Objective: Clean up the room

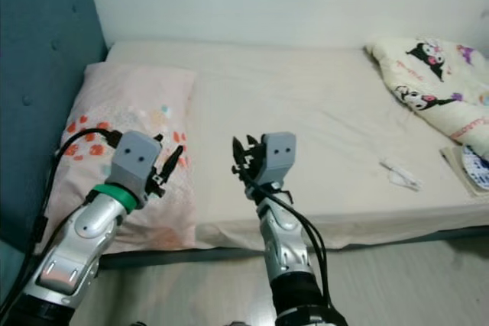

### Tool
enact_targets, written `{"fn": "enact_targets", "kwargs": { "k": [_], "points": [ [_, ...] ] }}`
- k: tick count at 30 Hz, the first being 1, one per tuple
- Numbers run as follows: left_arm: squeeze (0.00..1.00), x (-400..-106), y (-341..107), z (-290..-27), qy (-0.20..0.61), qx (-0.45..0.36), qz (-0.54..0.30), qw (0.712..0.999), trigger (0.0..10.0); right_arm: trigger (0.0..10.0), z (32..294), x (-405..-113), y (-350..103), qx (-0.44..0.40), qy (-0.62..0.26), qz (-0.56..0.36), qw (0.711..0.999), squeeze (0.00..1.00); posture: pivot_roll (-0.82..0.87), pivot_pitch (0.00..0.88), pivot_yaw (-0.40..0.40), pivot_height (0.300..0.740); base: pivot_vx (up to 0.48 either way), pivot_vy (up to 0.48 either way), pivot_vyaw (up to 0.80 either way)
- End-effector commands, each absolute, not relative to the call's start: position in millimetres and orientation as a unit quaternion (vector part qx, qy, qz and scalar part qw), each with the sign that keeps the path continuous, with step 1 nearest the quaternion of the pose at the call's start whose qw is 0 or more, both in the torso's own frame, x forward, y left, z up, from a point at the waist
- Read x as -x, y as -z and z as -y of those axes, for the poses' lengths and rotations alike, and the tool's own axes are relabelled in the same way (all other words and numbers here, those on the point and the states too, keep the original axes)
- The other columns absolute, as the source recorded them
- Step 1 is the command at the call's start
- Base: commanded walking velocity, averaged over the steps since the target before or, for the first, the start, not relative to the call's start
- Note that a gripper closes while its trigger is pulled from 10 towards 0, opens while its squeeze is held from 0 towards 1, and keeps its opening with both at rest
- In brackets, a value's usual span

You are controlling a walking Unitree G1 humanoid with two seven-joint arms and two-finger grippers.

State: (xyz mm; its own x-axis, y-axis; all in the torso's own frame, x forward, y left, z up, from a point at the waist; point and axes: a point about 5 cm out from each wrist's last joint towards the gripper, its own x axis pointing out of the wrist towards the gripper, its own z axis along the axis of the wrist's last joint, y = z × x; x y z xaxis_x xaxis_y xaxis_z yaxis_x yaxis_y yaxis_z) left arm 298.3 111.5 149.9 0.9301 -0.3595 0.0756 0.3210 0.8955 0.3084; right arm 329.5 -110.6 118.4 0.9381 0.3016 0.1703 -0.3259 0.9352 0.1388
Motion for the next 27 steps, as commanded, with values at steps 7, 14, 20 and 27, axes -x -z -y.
{"fn": "enact_targets", "kwargs": {
  "k": [7, 14, 20, 27],
  "points": [
    [0.00, -299.3, -146.4, -112.6, 0.168, -0.153, 0.062, 0.972, 10.0, 10.0, 109.0, -327.3, -112.0, -0.087, -0.158, 0.065, 0.982, 0.00, 0.11, 0.045, -0.032, 0.731, 0.000, -0.431, 0.00],
    [0.00, -300.2, -146.4, -113.5, 0.165, -0.152, 0.061, 0.973, 10.0, 10.0, 108.9, -326.9, -111.1, -0.087, -0.157, 0.063, 0.982, 0.00, 0.11, 0.046, -0.031, 0.731, 0.000, -0.137, 0.00],
    [0.00, -301.1, -146.1, -113.6, 0.164, -0.152, 0.061, 0.973, 10.0, 10.0, 109.2, -327.0, -110.7, -0.087, -0.157, 0.063, 0.982, 0.00, 0.11, 0.045, -0.030, 0.731, 0.000, -0.391, 0.00],
    [0.00, -302.4, -146.2, -113.6, 0.163, -0.153, 0.062, 0.973, 10.0, 10.0, 109.5, -327.3, -110.5, -0.086, -0.157, 0.063, 0.982, 0.00, 0.11, 0.039, -0.031, 0.731, 0.000, -0.463, 0.00]
  ]
}}
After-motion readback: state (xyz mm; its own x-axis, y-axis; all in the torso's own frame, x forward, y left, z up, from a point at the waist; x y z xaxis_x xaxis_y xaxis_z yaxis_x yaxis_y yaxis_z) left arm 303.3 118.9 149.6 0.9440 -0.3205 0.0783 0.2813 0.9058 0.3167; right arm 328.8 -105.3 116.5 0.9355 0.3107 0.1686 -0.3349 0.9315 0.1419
